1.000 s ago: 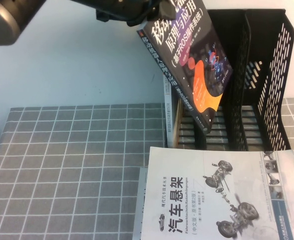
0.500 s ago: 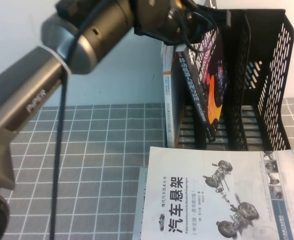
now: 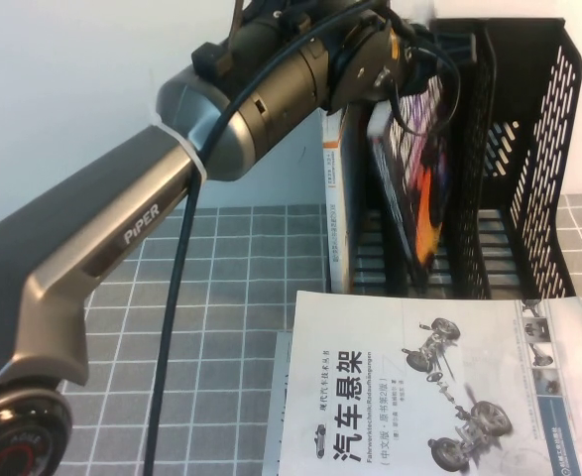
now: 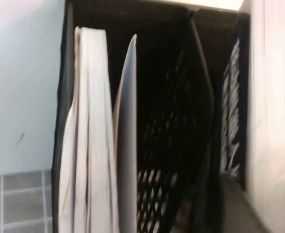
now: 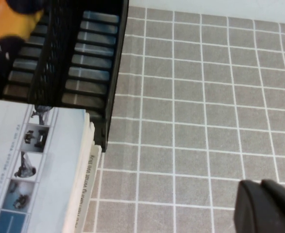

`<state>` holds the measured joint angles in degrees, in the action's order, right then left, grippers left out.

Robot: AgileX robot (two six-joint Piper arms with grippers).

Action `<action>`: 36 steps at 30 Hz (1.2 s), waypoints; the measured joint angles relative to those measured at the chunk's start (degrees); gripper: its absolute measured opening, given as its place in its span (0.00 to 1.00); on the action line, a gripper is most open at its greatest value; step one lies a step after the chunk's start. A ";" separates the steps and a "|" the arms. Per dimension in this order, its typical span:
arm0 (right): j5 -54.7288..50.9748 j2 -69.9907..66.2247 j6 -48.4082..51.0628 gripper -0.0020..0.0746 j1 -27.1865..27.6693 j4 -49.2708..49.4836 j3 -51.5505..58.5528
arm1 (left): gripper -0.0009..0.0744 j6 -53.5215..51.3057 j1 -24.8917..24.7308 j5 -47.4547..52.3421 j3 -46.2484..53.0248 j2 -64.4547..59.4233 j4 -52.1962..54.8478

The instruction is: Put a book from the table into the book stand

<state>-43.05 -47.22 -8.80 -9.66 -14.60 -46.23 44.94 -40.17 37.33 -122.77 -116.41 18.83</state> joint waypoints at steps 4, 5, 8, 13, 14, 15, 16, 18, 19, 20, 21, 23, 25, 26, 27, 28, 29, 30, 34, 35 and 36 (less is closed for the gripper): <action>0.15 0.00 0.00 0.02 0.00 0.00 0.00 | 0.51 0.30 0.10 -1.90 -0.65 0.22 0.78; 0.13 0.00 0.00 0.02 0.00 0.12 0.00 | 0.55 0.30 0.10 -2.17 -0.65 0.19 0.88; 0.17 0.00 1.07 0.02 0.00 1.58 0.00 | 0.57 -0.75 0.10 -2.27 -0.65 0.33 1.02; -4.99 0.00 15.57 0.02 0.00 14.02 0.00 | 0.26 -6.96 0.10 2.87 -0.65 4.21 1.02; -6.59 0.00 19.93 0.02 0.00 16.81 0.00 | 0.17 -9.70 0.10 4.41 -0.65 5.74 1.02; -8.96 0.00 24.23 0.02 0.00 20.18 0.00 | 0.13 -12.16 0.10 5.87 -0.65 7.09 0.86; -11.73 0.00 28.10 0.02 0.00 23.20 0.00 | 0.09 -15.69 0.10 8.04 -0.65 8.83 0.07; -18.54 0.00 32.85 0.02 0.00 27.12 0.00 | 0.05 -24.54 0.19 13.26 -0.65 12.61 -3.16; -22.15 0.00 34.29 0.02 0.00 28.23 0.00 | 0.03 -29.03 0.19 16.79 -0.65 14.47 -5.59; -24.31 0.00 35.07 0.02 0.00 28.61 0.00 | 0.03 -33.08 0.19 20.62 -0.65 16.30 -7.87; -25.93 0.11 35.47 0.02 0.00 28.61 0.00 | 0.02 -35.93 0.19 24.59 -0.65 17.65 -9.43; -27.11 0.83 34.80 0.02 0.00 26.97 0.12 | 0.01 -40.92 0.19 31.23 -0.69 20.72 -12.37; -27.48 2.45 33.07 0.02 0.00 23.03 1.03 | 0.01 -42.27 0.19 33.82 -0.69 23.16 -13.73; -27.59 3.59 31.74 0.02 0.00 20.93 1.48 | 0.01 -42.52 0.19 34.38 -0.18 24.55 -14.12; -27.69 4.93 30.18 0.02 0.00 18.05 2.11 | 0.01 -42.52 0.19 34.53 0.58 25.81 -14.43; -27.83 6.58 28.36 0.02 0.00 15.30 2.76 | 0.01 -42.36 0.19 34.53 2.06 27.63 -14.87; -27.48 8.14 26.91 0.02 0.00 13.35 3.34 | 0.01 -42.17 0.19 34.21 4.20 29.63 -15.72; -26.29 10.37 25.35 0.02 0.00 11.44 4.12 | 0.01 -42.09 0.19 33.07 6.47 31.90 -16.63; -15.79 20.73 22.62 0.02 0.00 12.16 7.97 | 0.01 -42.65 0.19 21.36 22.95 42.11 -21.54; -12.48 23.31 22.48 0.02 0.00 13.85 9.30 | 0.01 -42.65 0.19 16.64 28.28 44.95 -22.26; -9.96 25.68 22.39 0.02 0.00 15.44 10.76 | 0.01 -42.76 0.19 12.76 33.64 47.17 -22.58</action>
<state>-53.01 -21.54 13.59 -9.66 0.83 -35.47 2.17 -39.98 50.09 -89.12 -69.24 -3.75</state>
